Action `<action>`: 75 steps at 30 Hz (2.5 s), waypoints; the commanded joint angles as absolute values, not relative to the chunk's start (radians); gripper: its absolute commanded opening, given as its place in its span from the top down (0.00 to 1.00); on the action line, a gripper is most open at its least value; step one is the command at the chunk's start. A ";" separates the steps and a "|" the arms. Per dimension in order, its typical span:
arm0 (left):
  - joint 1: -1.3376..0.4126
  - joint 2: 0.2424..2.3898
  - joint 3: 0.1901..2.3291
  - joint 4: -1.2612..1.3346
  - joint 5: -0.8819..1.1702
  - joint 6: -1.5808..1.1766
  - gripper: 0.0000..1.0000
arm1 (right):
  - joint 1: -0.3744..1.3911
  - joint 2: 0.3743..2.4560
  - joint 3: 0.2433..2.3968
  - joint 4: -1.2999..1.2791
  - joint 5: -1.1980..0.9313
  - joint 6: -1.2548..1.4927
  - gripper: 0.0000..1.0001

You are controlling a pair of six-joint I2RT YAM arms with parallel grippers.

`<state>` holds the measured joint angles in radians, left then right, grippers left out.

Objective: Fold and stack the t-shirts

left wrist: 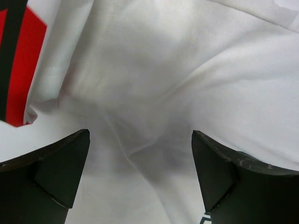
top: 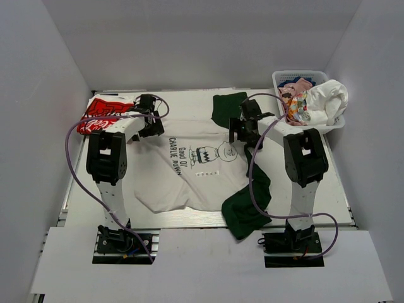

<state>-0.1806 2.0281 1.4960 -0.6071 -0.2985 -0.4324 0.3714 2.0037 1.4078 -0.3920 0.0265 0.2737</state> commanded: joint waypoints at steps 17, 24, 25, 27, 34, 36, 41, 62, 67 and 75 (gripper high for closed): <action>-0.186 2.546 2.264 -0.733 -0.198 -0.311 0.00 | 0.233 2.269 1.899 -0.478 0.118 -0.166 0.10; -0.196 2.200 1.953 -0.647 -0.187 -0.336 0.00 | 0.281 1.950 1.662 -0.407 0.155 -0.033 0.10; -0.205 2.156 1.871 -0.647 -0.218 -0.357 0.00 | 0.287 1.900 1.605 -0.394 0.163 -0.019 0.10; -0.215 2.024 1.784 -0.672 -0.238 -0.385 0.00 | 0.308 1.827 1.499 -0.388 0.210 0.041 0.10; -0.288 1.773 1.340 -0.569 -0.103 -0.500 0.00 | 0.321 1.704 1.212 -0.368 0.392 0.106 0.10; -0.308 1.764 1.274 -0.557 -0.075 -0.511 0.00 | 0.321 1.723 1.200 -0.400 0.443 0.133 0.10; -0.347 1.744 1.169 -0.546 -0.106 -0.525 0.00 | 0.269 1.732 1.134 -0.416 0.462 0.176 0.10; -0.356 1.761 1.132 -0.607 -0.224 -0.557 0.00 | -0.057 1.444 0.976 -0.413 0.066 0.278 0.10; -0.356 1.580 1.120 -0.736 -0.300 -0.636 0.00 | 0.104 1.280 0.921 -0.403 0.038 0.301 0.10; -0.356 1.335 0.798 -0.743 -0.226 -0.880 0.00 | 0.221 1.152 0.773 -0.388 0.048 0.327 0.10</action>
<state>-0.3573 1.3487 0.8848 -0.7177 -0.2546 -0.7727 0.2035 1.1786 0.8127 -0.3931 0.0624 0.3103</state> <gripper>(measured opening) 0.998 0.905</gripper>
